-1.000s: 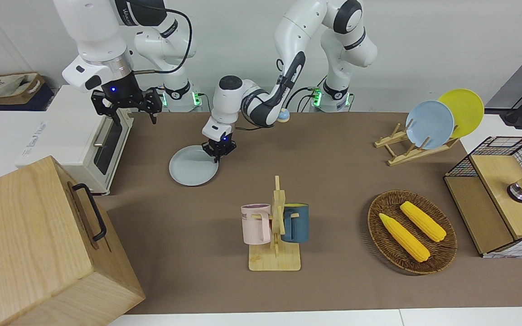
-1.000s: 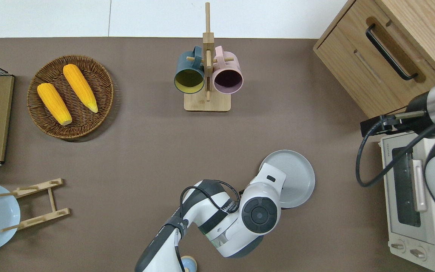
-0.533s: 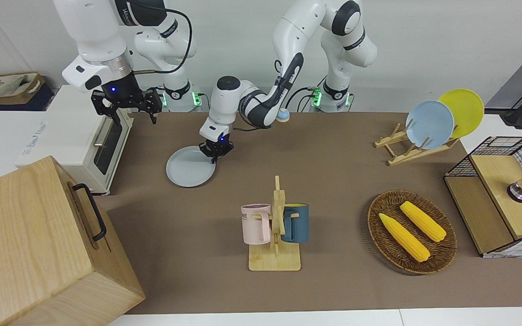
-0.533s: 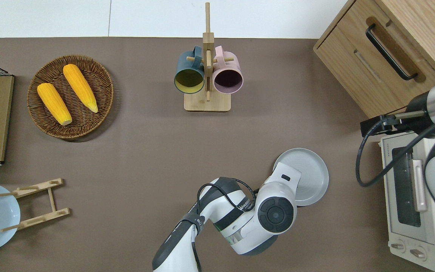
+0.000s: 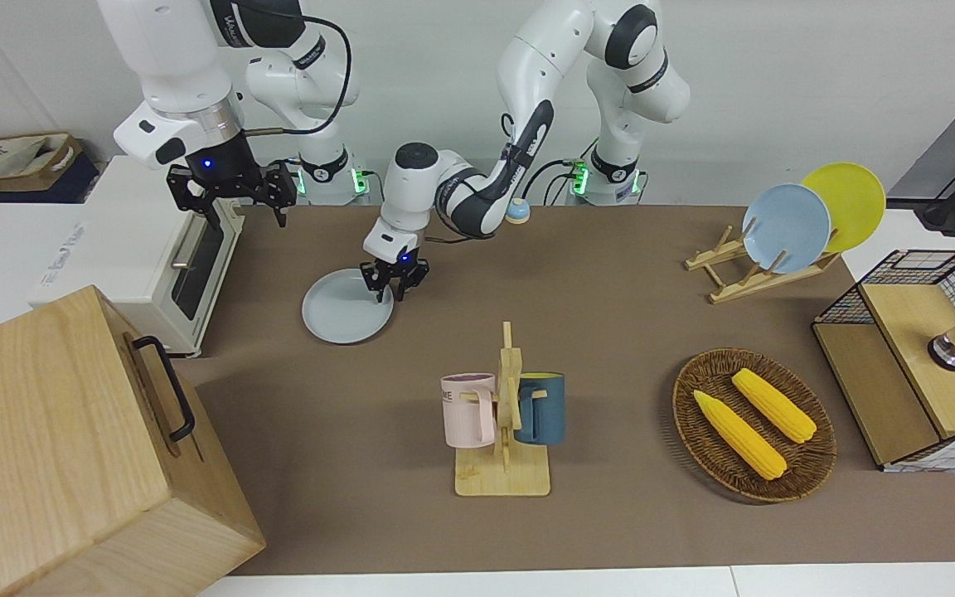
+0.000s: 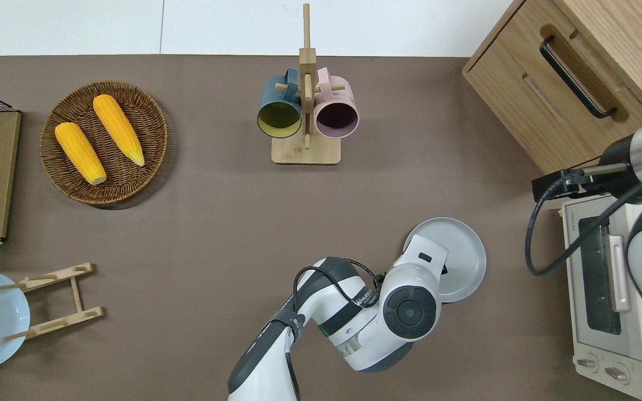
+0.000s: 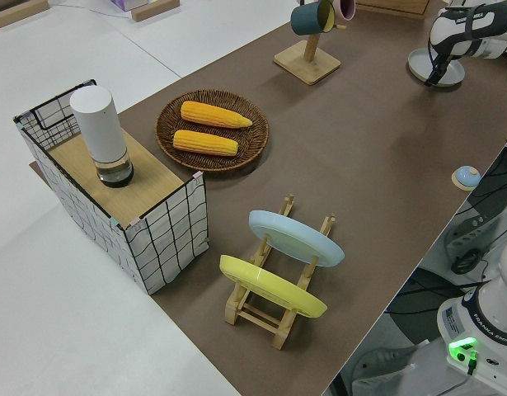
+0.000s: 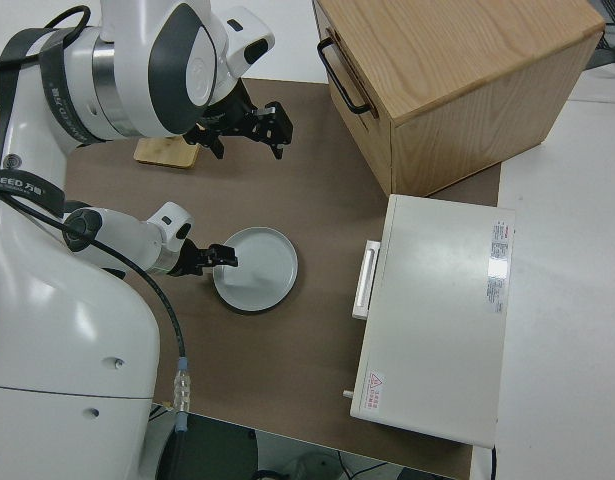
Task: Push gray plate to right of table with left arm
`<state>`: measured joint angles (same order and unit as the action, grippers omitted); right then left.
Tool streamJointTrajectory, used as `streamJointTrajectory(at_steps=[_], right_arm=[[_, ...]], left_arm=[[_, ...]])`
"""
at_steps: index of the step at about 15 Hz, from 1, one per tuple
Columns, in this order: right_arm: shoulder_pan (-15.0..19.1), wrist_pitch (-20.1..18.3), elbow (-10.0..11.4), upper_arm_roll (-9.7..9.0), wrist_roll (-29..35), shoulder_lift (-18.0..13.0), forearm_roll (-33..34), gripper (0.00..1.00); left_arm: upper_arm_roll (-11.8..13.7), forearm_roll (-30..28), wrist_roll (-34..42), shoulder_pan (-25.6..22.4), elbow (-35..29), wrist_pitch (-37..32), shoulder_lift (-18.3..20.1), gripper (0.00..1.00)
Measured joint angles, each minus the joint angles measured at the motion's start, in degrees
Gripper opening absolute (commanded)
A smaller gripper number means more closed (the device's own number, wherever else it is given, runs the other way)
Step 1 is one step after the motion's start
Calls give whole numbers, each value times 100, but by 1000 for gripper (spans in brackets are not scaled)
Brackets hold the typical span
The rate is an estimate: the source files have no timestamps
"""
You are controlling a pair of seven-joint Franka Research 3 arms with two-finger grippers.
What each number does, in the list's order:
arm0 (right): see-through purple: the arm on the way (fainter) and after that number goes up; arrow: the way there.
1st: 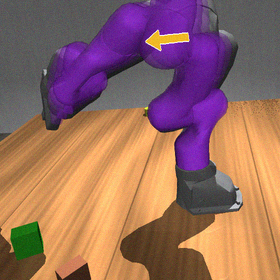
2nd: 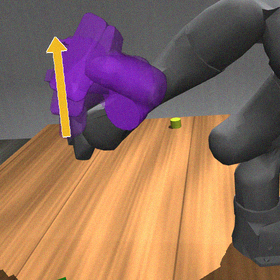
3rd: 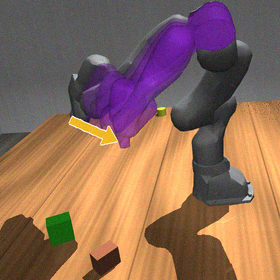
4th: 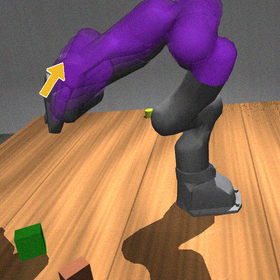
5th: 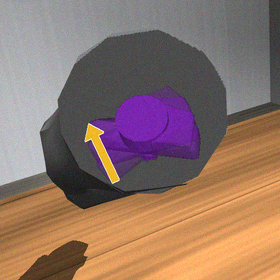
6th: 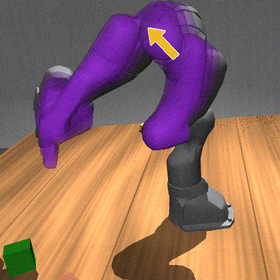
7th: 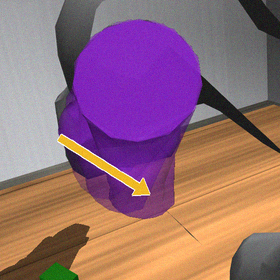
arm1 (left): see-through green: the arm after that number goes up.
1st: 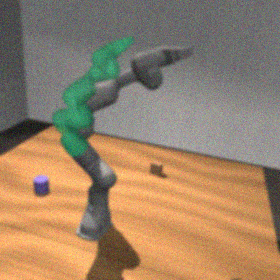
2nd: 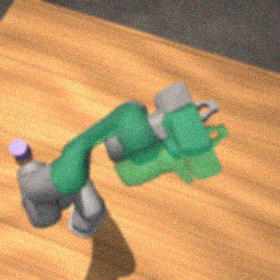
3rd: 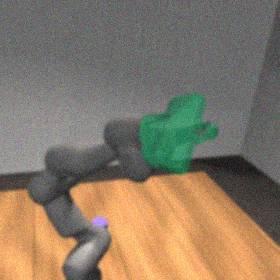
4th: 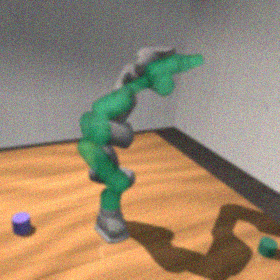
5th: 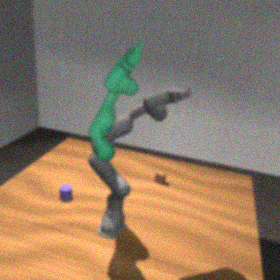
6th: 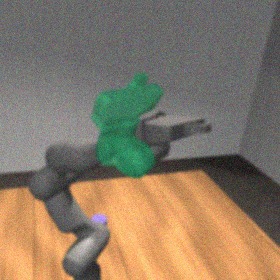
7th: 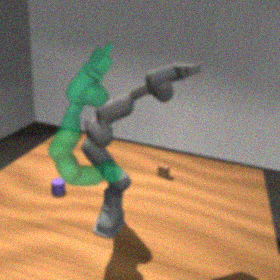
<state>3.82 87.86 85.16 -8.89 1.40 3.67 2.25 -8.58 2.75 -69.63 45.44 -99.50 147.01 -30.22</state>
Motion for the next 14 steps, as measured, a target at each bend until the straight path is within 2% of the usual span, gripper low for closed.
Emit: streamJointTrajectory(at_steps=[5, 9, 14], right_arm=[[0, 0, 0, 0, 0, 0, 0, 983], [0, 0, 0, 0, 0, 0, 0, 983], [0, 0, 0, 0, 0, 0, 0, 983]], left_arm=[[78, 27, 374, -182, 50, -857, 304, 991], [74, 6, 847, -533, -370, -1133, 778, 989], [86, -566, 2149, -1142, -916, -1901, 1556, 991]])
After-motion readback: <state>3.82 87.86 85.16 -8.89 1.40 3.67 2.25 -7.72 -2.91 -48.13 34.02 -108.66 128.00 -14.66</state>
